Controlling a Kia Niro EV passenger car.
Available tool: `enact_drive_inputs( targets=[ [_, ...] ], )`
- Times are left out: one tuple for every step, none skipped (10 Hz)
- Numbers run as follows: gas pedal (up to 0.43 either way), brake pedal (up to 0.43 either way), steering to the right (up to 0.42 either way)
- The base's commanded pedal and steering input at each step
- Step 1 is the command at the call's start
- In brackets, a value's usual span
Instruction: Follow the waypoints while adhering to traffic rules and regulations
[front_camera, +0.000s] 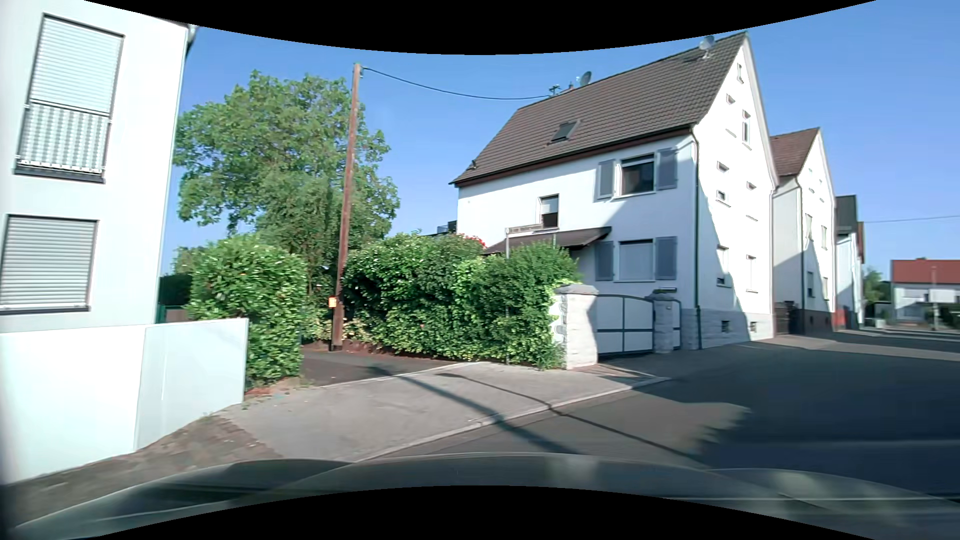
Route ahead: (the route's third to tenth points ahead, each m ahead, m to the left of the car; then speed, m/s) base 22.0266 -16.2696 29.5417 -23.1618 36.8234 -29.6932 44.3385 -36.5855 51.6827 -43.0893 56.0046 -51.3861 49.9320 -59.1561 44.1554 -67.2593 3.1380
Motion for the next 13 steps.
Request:
enact_drive_inputs(
  targets=[
    [0.268,0.0,0.71],
    [0.268,0.0,0.694],
    [0.268,0.0,0.67],
    [0.268,0.0,0.637],
    [0.268,0.0,0.6],
    [0.268,0.0,0.568],
    [0.268,0.0,0.527],
    [0.28,0.0,0.492],
    [0.28,0.0,0.464],
    [0.28,0.0,0.418],
    [0.28,0.0,0.363],
    [0.28,0.0,0.312],
    [0.28,0.0,0.278]
  ],
)
